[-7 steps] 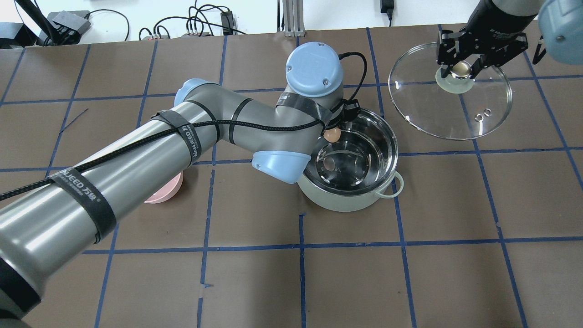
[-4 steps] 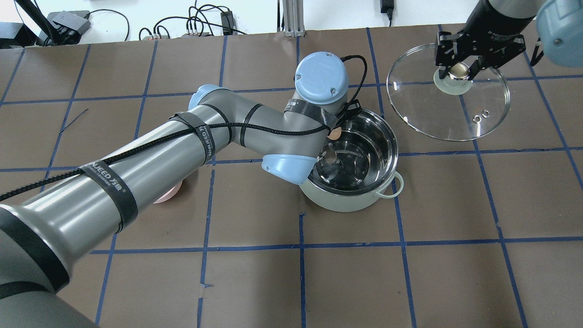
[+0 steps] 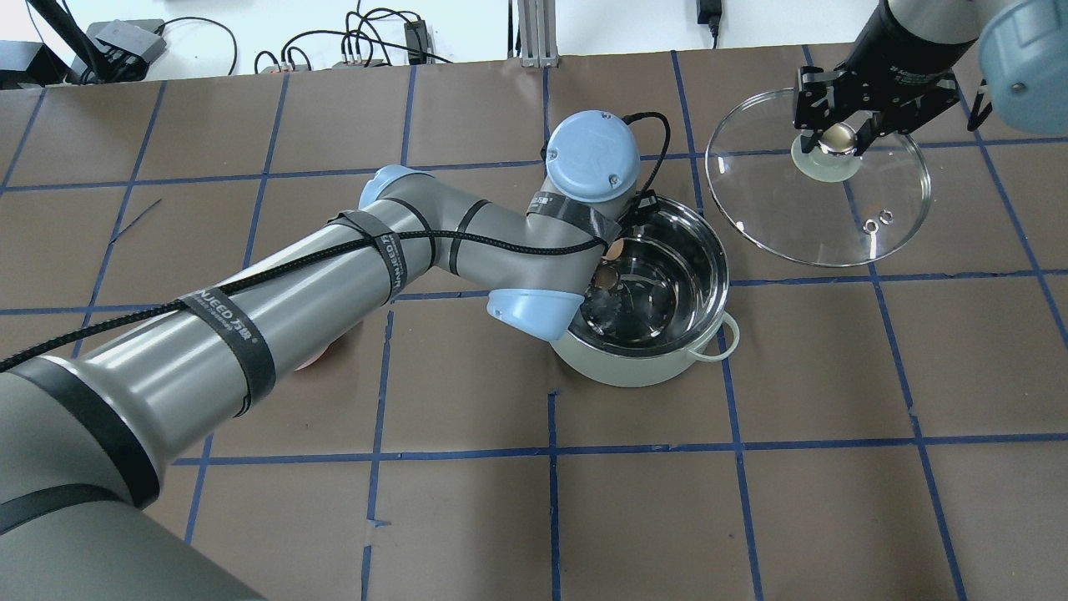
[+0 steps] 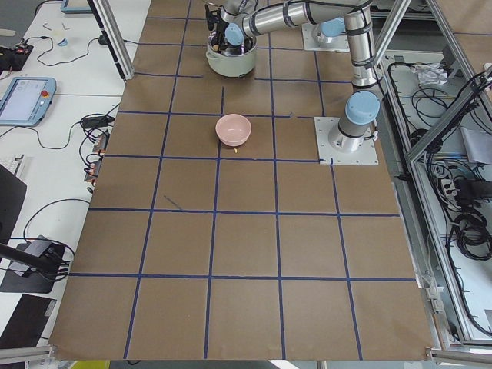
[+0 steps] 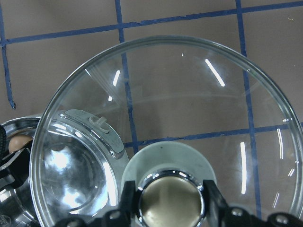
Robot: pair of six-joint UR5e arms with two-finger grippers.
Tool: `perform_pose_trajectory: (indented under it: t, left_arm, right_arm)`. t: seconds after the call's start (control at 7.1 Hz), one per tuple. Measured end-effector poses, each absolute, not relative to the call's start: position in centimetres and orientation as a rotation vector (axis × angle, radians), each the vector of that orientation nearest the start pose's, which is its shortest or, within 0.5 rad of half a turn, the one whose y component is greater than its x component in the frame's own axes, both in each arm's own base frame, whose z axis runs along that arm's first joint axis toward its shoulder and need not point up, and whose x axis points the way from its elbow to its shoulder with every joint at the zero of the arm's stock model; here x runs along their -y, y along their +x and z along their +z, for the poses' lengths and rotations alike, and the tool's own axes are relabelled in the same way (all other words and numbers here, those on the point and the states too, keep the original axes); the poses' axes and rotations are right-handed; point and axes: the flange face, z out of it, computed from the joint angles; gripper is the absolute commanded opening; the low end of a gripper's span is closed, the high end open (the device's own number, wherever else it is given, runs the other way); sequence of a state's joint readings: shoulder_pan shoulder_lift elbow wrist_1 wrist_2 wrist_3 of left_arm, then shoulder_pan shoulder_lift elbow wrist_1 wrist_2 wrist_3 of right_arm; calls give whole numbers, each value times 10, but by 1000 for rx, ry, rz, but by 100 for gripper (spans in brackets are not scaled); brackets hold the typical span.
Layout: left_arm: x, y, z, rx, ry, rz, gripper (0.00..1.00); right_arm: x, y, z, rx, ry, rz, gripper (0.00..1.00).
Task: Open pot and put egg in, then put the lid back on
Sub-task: 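Lower the egg into the pot and open the left gripper, then raise the left gripper away while the right gripper brings the lid over the pot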
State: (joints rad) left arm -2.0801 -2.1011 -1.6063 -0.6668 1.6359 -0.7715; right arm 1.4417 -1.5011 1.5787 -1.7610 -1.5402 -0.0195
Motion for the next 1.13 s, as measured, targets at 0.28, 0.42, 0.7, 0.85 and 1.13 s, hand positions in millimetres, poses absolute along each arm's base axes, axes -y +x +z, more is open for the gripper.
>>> perform_pose_trajectory:
  t: [0.28, 0.42, 0.7, 0.85, 1.13]
  left_arm:
    - [523, -437, 268, -3219, -424, -535, 92]
    - [521, -436, 279, -3224, -403, -557, 95]
    - [514, -422, 315, -3222, -388, -556, 97]
    - [516, -400, 336, -3205, -374, -519, 98]
    - [523, -339, 379, -3191, -318, -389, 98]
  right_arm:
    - [544, 65, 467, -3111, 169, -175, 44]
    - [544, 65, 467, -3111, 169, -174, 44]
    - [542, 67, 467, -3110, 169, -173, 44]
    - [538, 70, 465, -3105, 165, -167, 43]
    - [527, 86, 457, -3030, 201, -139, 41]
